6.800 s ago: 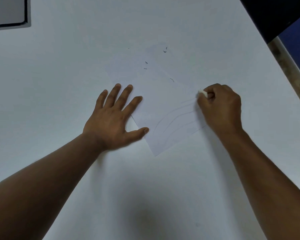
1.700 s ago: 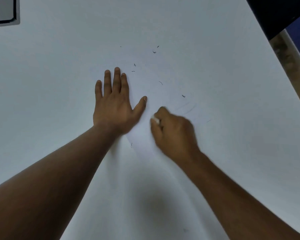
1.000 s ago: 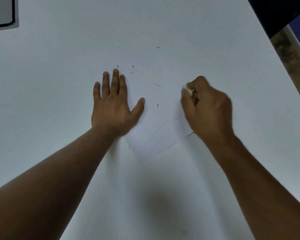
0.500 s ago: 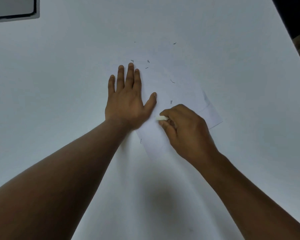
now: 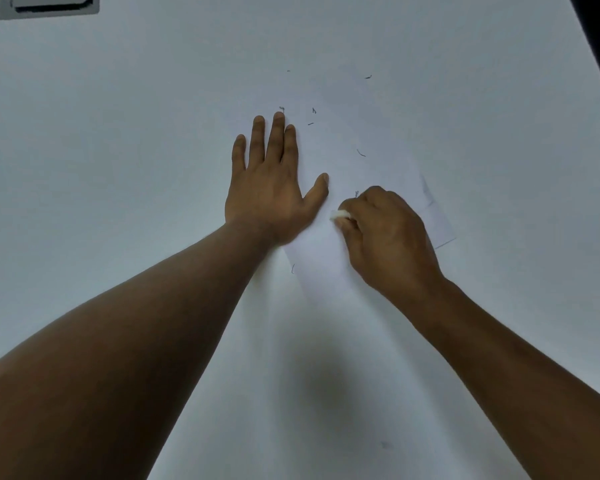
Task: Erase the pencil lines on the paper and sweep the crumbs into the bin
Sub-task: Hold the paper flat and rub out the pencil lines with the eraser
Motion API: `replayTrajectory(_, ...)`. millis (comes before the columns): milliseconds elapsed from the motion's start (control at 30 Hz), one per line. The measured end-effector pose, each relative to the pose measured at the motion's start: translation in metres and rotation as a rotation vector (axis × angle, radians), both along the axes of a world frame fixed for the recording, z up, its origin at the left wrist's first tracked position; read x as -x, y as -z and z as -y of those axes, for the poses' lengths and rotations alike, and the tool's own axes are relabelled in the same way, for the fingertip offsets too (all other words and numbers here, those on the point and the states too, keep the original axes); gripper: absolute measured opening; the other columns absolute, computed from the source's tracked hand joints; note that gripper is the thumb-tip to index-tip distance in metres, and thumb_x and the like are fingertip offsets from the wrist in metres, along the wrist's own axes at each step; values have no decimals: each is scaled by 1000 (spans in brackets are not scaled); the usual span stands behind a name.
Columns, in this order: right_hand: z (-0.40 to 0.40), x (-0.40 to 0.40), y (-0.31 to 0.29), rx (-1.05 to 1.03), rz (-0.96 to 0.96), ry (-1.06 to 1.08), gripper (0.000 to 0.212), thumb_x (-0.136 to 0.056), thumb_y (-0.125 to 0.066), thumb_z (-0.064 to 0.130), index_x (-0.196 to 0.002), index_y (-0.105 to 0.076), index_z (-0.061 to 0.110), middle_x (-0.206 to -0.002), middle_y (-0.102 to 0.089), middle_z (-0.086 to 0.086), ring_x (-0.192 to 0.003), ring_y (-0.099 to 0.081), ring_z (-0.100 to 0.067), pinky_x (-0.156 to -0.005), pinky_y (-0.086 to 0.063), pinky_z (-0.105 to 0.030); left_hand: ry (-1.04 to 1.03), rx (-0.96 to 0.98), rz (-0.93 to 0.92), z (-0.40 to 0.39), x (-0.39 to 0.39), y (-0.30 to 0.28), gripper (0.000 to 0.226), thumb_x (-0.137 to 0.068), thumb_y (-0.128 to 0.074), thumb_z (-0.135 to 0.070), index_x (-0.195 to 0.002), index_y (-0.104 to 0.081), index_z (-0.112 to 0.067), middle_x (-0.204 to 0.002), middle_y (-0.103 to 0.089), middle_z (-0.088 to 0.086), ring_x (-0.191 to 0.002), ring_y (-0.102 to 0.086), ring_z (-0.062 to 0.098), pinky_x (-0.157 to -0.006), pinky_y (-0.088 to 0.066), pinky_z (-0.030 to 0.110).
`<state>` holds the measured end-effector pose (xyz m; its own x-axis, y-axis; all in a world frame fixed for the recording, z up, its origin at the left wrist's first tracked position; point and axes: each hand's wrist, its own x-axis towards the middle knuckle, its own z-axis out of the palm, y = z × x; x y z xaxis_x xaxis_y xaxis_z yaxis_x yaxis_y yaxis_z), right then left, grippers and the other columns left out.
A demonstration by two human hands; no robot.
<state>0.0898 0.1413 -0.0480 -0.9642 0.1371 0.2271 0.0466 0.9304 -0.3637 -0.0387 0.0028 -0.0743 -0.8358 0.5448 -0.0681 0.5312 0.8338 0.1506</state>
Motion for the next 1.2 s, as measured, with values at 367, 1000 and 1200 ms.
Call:
replayTrajectory(367,17,-7,-9,66,64,-217,20,-87,-74,15,-106,-73,8,-86,-61,-6,-75,-53,-21,-55,-51,-35,5,7,10,-1,0,-1,88,-100,-16,-67,-165,-3,-8,-173,6,10,-159,10,30,-129,3,50)
replayTrajectory(1000,9,-16,-12,-57,181,-400,23,-82,-69,-3,-103,-70,7,-89,-62,-8,-72,-53,-25,-50,-41,-29,8,8,24,0,0,-1,88,-101,-17,-67,-165,-4,-8,-173,6,9,-159,11,30,-128,3,52)
replayTrajectory(1200,-6,-59,-18,-23,247,-424,22,-83,-70,2,-102,-71,13,-92,-63,0,-73,-54,-22,-51,-44,-29,5,1,14,0,-1,-2,89,-100,-15,-67,-164,-6,-7,-174,5,10,-159,9,31,-128,3,52)
